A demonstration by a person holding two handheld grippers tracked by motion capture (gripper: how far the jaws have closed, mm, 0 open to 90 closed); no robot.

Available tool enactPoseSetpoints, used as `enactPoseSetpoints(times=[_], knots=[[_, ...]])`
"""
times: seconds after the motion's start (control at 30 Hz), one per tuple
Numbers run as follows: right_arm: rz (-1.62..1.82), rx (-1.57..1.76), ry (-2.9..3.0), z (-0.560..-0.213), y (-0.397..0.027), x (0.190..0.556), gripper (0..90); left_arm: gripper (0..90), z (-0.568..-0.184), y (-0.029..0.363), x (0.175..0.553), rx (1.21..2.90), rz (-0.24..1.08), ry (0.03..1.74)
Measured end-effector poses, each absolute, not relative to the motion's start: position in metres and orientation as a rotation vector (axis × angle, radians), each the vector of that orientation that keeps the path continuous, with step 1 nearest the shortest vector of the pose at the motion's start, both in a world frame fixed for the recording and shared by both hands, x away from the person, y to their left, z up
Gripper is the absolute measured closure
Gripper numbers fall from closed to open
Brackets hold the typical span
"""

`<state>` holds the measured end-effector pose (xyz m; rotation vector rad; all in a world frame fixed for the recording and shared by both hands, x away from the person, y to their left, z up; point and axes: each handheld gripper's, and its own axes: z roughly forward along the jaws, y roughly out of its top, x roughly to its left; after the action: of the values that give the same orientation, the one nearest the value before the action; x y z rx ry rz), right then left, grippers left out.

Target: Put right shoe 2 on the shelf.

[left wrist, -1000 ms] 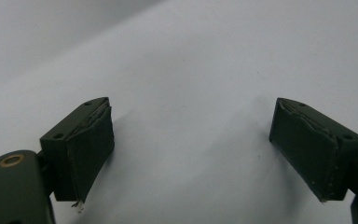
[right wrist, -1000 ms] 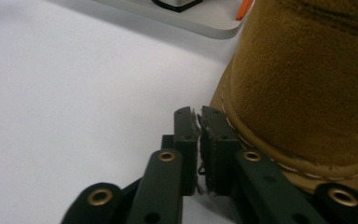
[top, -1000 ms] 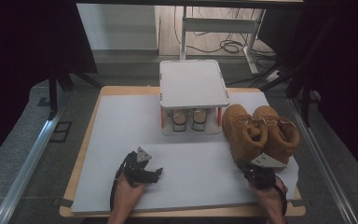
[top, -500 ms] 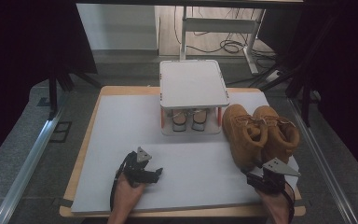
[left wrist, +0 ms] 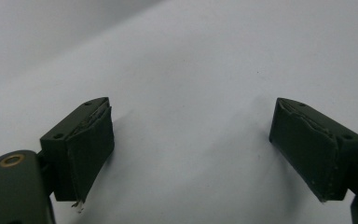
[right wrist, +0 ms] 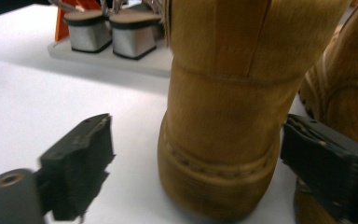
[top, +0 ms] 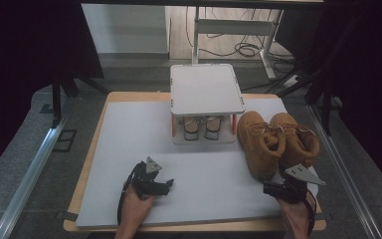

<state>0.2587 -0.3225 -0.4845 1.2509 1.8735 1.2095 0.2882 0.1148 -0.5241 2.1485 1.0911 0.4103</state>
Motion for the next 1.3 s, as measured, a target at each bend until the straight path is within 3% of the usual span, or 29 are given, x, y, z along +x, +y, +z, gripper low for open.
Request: enactPoseSetpoints(times=[0.23, 1.3], knots=[[1.210, 1.281, 1.829, -0.482, -0.322, 0.269, 0.0, 13.5, -0.524, 0.115, 0.288, 2.149, 0.411, 1.091], [1.119, 1.348, 1.662, -0.472, -0.302, 0.304, 1.9, 13.4, -0.524, 0.115, 0.288, 2.149, 0.410, 1.092]])
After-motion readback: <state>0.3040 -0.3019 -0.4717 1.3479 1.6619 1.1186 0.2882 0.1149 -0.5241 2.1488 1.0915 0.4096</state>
